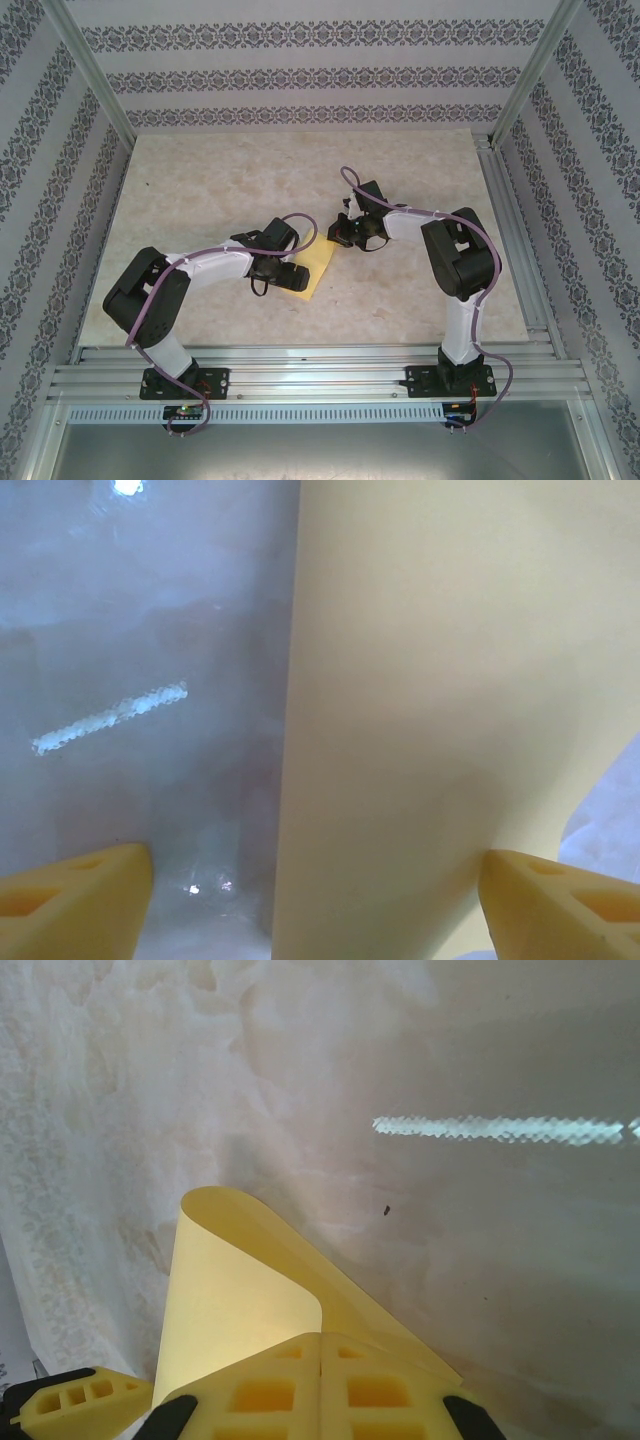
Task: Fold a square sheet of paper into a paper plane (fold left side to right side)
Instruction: First fold in half a square sheet of paper at the center of the table.
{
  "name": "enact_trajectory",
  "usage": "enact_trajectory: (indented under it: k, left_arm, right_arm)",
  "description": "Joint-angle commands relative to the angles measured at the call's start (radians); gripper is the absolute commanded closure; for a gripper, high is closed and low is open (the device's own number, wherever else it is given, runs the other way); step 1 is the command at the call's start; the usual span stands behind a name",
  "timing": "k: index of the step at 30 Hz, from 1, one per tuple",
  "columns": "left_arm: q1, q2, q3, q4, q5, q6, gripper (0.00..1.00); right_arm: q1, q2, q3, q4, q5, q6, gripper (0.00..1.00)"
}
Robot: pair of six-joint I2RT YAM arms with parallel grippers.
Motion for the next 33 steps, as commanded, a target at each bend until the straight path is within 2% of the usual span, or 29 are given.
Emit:
enact_trajectory:
  k: [1,19,33]
  left_arm:
    - [-0.024,0.011,-0.006,-0.010,0.024,0.009,0.16]
    - [-0.038,0.048,0.008,-0.068,-0.064,0.013,0.22]
    - [-0.079,0.091,0.035,-0.117,-0.125,0.017,0.20]
  right_arm:
    - [0.013,0.001,0.009,0.003,0.019,-0.013,1.00]
    - [0.021,0.002,0.011,-0.003,0.025,-0.017,1.00]
    - [0.024,0.002,0.019,-0.015,0.028,-0.023,1.00]
